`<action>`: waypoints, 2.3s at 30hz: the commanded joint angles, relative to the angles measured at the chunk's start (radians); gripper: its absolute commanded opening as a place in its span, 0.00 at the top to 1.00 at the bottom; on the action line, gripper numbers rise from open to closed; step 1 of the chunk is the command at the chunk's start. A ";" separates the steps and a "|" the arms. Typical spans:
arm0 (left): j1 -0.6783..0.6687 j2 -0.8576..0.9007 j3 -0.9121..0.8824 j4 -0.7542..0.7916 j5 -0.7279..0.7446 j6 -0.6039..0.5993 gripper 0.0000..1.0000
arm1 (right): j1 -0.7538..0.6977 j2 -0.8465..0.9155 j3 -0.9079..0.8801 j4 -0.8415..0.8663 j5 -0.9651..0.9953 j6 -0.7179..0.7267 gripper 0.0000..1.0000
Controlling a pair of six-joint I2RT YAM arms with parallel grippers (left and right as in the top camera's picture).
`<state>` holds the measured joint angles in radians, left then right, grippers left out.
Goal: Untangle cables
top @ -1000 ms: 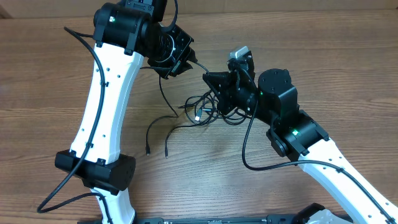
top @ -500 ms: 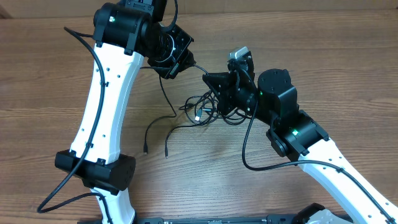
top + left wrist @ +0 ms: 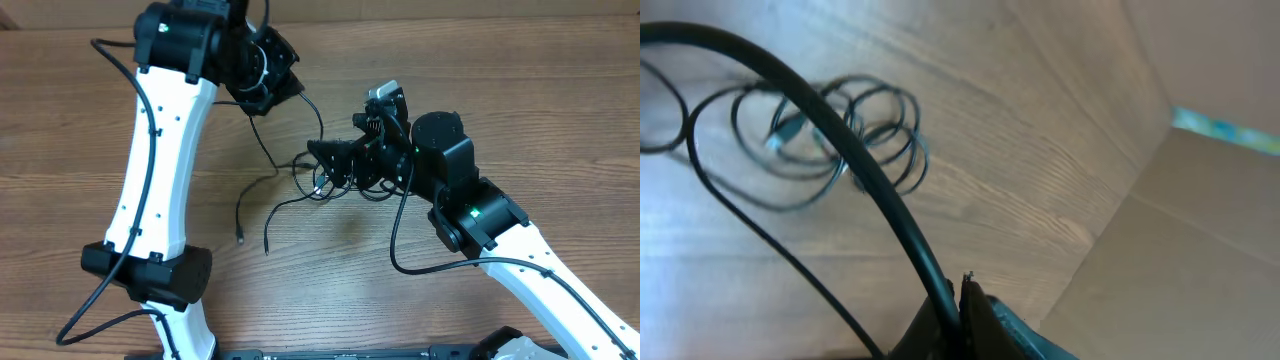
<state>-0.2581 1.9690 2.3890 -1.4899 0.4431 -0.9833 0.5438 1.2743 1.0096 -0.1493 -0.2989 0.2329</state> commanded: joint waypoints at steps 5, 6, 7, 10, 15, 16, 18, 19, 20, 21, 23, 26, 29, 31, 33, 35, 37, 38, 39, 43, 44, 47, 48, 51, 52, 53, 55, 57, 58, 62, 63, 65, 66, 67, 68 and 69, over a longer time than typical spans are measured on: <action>0.066 -0.188 0.020 0.074 0.025 0.193 0.96 | -0.001 -0.023 0.019 -0.039 0.006 0.052 0.00; 0.069 -0.214 0.020 0.080 0.024 0.199 0.96 | -0.001 -0.023 0.019 -0.044 0.006 0.052 0.00; 0.069 -0.229 0.020 0.082 0.022 0.198 0.96 | -0.001 -0.023 0.019 -0.047 0.006 0.052 0.00; 0.069 -0.285 0.020 0.091 0.019 0.199 0.96 | -0.001 -0.023 0.019 -0.072 0.006 0.052 0.00; 0.069 -0.347 0.020 0.115 -0.074 0.203 0.96 | -0.001 -0.022 0.019 -0.140 0.009 0.052 0.00; 0.069 -0.357 0.020 0.113 -0.127 0.202 0.96 | -0.001 -0.021 0.019 -0.160 0.009 0.052 0.00; 0.069 -0.365 0.020 0.109 -0.187 0.201 0.96 | -0.001 -0.021 0.019 -0.188 0.009 0.052 0.00; 0.069 -0.367 0.020 0.108 -0.214 0.201 0.96 | -0.001 -0.021 0.019 -0.202 0.009 0.052 0.00; 0.070 -0.367 0.020 0.106 -0.239 0.196 0.96 | -0.001 -0.021 0.019 -0.213 0.009 0.052 0.00; 0.070 -0.367 0.020 0.104 -0.261 0.190 0.96 | -0.001 -0.021 0.019 -0.221 0.009 0.052 0.00; 0.079 -0.367 0.020 0.101 -0.335 0.183 0.96 | -0.001 -0.021 0.019 -0.233 0.009 0.052 0.00; 0.115 -0.367 0.020 0.100 -0.410 0.163 0.96 | -0.001 -0.021 0.019 -0.243 0.009 0.052 0.00; 0.177 -0.365 0.020 0.113 -0.417 0.148 0.96 | -0.001 -0.021 0.019 -0.257 0.009 0.052 0.00; 0.229 -0.364 0.020 0.129 -0.420 0.153 0.96 | -0.001 -0.021 0.019 -0.261 0.009 0.052 0.00; 0.291 -0.364 0.020 0.140 -0.424 0.165 0.96 | -0.001 -0.021 0.019 -0.265 0.009 0.052 0.00; 0.362 -0.357 0.020 0.153 -0.423 0.175 0.96 | -0.001 -0.021 0.019 -0.265 0.009 0.052 0.00; 0.424 -0.346 0.020 0.168 -0.420 0.200 0.96 | -0.001 -0.021 0.019 -0.265 0.010 0.052 0.00; 0.459 -0.336 0.020 0.178 -0.420 0.216 0.96 | -0.001 -0.021 0.019 -0.265 0.010 0.052 0.00; 0.486 -0.325 0.020 0.187 -0.417 0.232 0.96 | -0.001 -0.021 0.019 -0.265 0.010 0.052 0.00; 0.576 -0.269 0.020 0.233 -0.401 0.339 0.96 | -0.001 -0.021 0.019 -0.266 0.009 0.052 0.00; 0.594 -0.249 0.020 0.244 -0.401 0.353 0.96 | -0.001 -0.021 0.019 -0.269 0.009 0.052 0.00; 0.644 -0.189 0.020 0.257 -0.401 0.359 0.96 | -0.001 -0.021 0.019 -0.280 0.010 0.052 0.00; 0.660 -0.167 0.020 0.259 -0.401 0.359 0.96 | -0.001 -0.021 0.019 -0.284 0.010 0.051 0.00; 0.700 -0.106 0.020 0.264 -0.422 0.360 0.96 | -0.001 -0.021 0.018 -0.288 0.010 0.051 0.00; 0.713 -0.088 0.020 0.259 -0.432 0.360 0.96 | -0.001 -0.021 0.018 -0.286 0.010 0.051 0.00; 0.725 -0.068 0.020 0.246 -0.447 0.359 0.96 | -0.001 -0.021 0.018 -0.284 0.010 0.051 0.00; 0.746 -0.038 0.020 0.198 -0.489 0.333 0.96 | -0.001 -0.021 0.018 -0.278 0.010 0.051 0.00; 0.764 -0.009 0.020 0.138 -0.552 0.280 0.96 | -0.001 -0.021 0.018 -0.272 0.010 0.051 0.00; 0.773 0.006 0.020 0.108 -0.584 0.263 0.96 | -0.001 -0.021 0.018 -0.269 0.010 0.051 0.00; 0.805 0.051 0.020 0.076 -0.615 0.261 0.96 | -0.001 -0.015 0.018 -0.264 0.013 0.051 0.00; 0.810 0.056 0.020 0.077 -0.614 0.261 0.96 | -0.001 -0.012 0.018 -0.264 0.018 0.052 0.00; 0.815 0.069 0.020 0.083 -0.607 0.262 0.96 | -0.001 -0.004 0.018 -0.264 0.018 0.052 0.00; 0.815 0.074 0.020 0.083 -0.607 0.263 0.96 | -0.001 -0.001 0.018 -0.264 0.018 0.052 0.00; 0.815 0.080 0.020 0.085 -0.607 0.266 0.96 | -0.001 0.005 0.018 -0.264 0.018 0.052 0.00; 0.815 0.082 0.020 0.086 -0.606 0.266 0.96 | -0.001 0.009 0.018 -0.264 0.018 0.052 0.00; 0.815 0.083 0.020 0.086 -0.600 0.266 0.96 | -0.001 0.014 0.018 -0.264 0.018 0.052 0.00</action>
<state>0.5564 2.0308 2.3981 -1.4082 -0.1375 -0.7040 0.5438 1.2747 1.0096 -0.4194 -0.2951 0.2840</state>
